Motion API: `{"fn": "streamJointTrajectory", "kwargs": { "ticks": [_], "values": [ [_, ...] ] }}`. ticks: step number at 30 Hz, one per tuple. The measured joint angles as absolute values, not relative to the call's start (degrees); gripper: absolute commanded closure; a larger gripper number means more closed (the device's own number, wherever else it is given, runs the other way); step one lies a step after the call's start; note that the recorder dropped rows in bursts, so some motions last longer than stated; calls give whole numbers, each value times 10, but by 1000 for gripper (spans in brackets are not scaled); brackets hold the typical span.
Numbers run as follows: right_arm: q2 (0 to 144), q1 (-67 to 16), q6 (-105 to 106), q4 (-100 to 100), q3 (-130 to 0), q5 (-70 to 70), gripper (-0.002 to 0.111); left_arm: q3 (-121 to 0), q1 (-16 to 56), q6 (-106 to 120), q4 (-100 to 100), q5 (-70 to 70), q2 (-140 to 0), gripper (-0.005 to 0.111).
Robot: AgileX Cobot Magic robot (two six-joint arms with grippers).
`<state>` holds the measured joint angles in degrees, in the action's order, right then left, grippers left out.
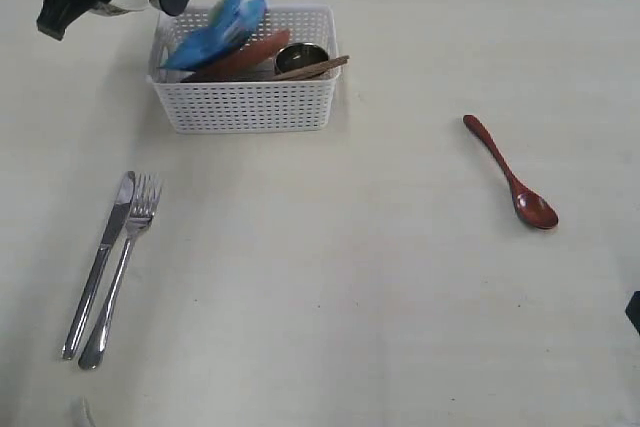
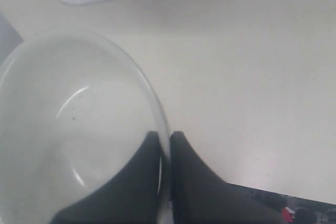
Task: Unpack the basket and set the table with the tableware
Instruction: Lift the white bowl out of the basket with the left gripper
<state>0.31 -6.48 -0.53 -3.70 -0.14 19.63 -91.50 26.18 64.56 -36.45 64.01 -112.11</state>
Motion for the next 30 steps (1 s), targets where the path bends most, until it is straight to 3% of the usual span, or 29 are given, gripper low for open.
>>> {"fn": "streamJointTrajectory", "kwargs": {
  "ticks": [8,18,24,30],
  "values": [
    [3,-65,-5,-37,-1,196,109,-915,261,514,-365,618,-1121,107],
    [3,-65,-5,-37,-1,196,109,-915,260,175,-272,546,-1074,107],
    [3,-65,-5,-37,-1,196,109,-915,261,181,-32,586,-1032,107],
    [3,-65,-5,-37,-1,196,109,-885,326,213,18,606,-1020,107]
  ]
}}
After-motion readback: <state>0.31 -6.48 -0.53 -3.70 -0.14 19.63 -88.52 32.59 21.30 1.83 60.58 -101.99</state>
